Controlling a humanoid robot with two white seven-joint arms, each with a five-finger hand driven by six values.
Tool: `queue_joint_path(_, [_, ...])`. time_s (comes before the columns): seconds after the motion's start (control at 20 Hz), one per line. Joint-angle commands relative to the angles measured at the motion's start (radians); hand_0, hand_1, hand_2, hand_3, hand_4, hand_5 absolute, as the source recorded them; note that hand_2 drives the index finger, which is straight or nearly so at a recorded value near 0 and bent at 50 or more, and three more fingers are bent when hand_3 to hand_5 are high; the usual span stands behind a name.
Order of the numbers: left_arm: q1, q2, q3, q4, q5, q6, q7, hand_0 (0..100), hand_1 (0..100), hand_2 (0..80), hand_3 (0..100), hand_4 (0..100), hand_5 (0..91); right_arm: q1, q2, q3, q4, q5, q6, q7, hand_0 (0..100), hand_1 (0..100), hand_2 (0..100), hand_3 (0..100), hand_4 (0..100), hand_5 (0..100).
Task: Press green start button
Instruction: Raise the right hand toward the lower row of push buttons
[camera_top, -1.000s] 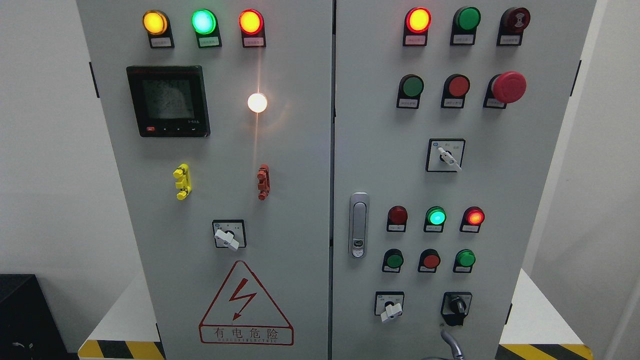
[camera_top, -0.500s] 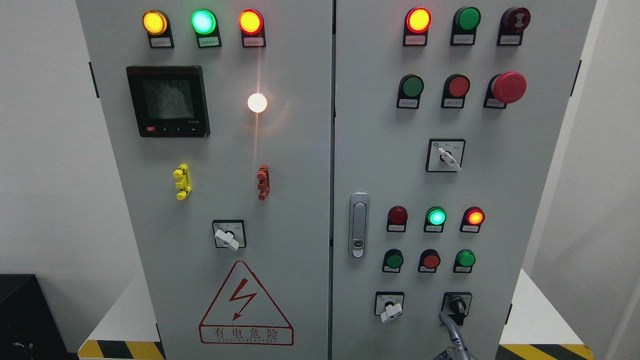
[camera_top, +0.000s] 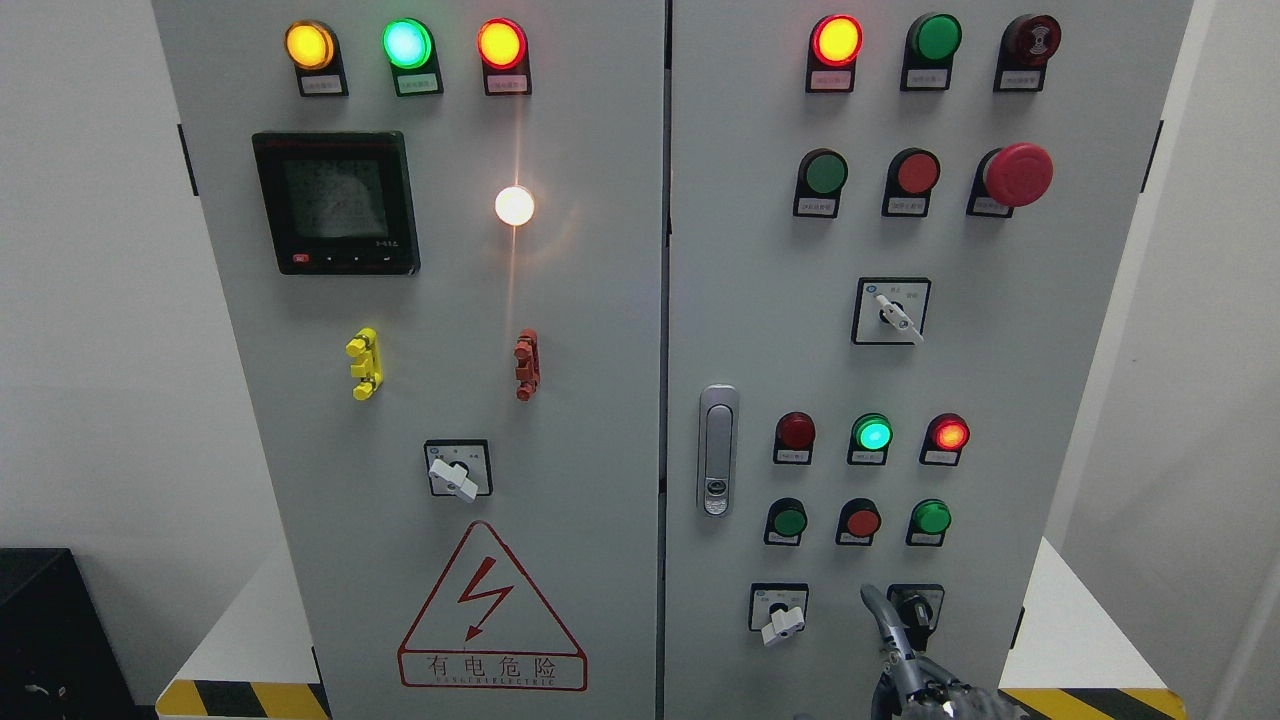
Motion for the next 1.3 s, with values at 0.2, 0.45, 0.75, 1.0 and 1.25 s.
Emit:
queue_joint_path(0.2, [-0.023, 0.000, 0.000, -0.028, 0.000, 0.001, -0.001, 12, 56, 0.0, 0, 0, 0.0, -0.046, 0.003, -0.015, 0.085, 0.077, 0.024, 0.000, 35, 34, 0, 90, 86, 100])
queue_joint_path(0.45, [-0.023, 0.000, 0.000, -0.028, 0.000, 0.001, -0.001, 12, 56, 0.0, 0, 0, 0.0, -0.082, 0.003, -0.014, 0.139, 0.078, 0.024, 0.000, 35, 34, 0, 90, 86, 100])
queue_joint_path(0.75, [-0.023, 0.000, 0.000, -0.028, 0.000, 0.001, -0.001, 12, 56, 0.0, 0, 0, 0.0, -0.128, 0.003, 0.003, 0.183, 0.078, 0.026, 0.000, 35, 34, 0, 90, 86, 100])
queue_joint_path(1.0, [-0.023, 0.000, 0.000, -0.028, 0.000, 0.001, -0.001, 12, 56, 0.0, 0, 0, 0.0, -0.158, 0.005, 0.017, 0.228, 0.078, 0.038, 0.001, 35, 34, 0, 90, 86, 100])
queue_joint_path(1.25, [-0.023, 0.000, 0.000, -0.028, 0.000, 0.001, -0.001, 12, 56, 0.0, 0, 0, 0.0, -0.183, 0.005, 0.026, 0.262, 0.078, 0.040, 0.003, 35, 34, 0, 90, 85, 100])
